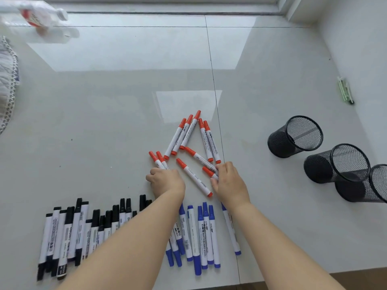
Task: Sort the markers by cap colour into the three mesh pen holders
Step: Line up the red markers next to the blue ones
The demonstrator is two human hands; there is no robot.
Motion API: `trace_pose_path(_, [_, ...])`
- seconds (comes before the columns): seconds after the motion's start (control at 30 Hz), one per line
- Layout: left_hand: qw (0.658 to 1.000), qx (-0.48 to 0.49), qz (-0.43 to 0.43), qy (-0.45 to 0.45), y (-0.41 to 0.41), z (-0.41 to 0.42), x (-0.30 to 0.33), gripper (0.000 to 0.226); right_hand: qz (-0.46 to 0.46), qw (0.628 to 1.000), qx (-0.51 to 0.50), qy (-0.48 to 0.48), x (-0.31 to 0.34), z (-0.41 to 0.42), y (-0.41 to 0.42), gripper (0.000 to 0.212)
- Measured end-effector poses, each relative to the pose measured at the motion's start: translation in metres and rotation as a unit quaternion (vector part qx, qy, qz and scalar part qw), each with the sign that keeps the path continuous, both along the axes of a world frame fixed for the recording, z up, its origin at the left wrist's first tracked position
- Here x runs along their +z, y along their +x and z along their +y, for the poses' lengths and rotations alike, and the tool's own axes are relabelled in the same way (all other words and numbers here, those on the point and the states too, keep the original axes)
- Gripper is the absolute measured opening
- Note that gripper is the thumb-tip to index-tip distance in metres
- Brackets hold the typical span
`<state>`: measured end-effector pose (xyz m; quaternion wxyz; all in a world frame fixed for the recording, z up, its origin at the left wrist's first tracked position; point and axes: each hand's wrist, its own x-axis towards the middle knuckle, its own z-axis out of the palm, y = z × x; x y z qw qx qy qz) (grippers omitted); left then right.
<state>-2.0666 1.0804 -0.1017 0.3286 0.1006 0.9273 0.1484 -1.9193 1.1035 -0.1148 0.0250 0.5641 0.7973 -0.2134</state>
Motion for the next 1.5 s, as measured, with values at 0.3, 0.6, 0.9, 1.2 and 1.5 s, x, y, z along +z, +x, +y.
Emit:
trace_pose_path(0.3, [0.998,0.030,-0.031,0.042,-0.014,0.002,0.004,0.035,0.000,1.000,0.004,-0.005,0.008,0.011,-0.005,0.027])
trace_pose_path(0.6, [0.977,-0.095,0.005,0.191,-0.054,-0.006,0.013,0.016,0.064,0.997,0.001,0.054,0.034,-0.001,-0.014,0.029])
trace_pose_path(0.9, [0.874,-0.461,-0.004,0.153,-0.062,0.003,0.018,0.018,0.131,0.978,-0.158,0.048,0.037,0.003,0.012,0.016])
trace_pose_path(1.2, [0.716,-0.686,0.106,0.077,-0.033,0.008,0.008,0.034,0.141,0.951,-0.276,-0.020,0.034,0.037,0.015,0.021])
trace_pose_path(1.5, [0.893,-0.424,-0.023,0.150,-0.034,0.014,0.026,0.017,0.159,0.959,-0.234,-0.023,0.038,0.053,0.023,0.039])
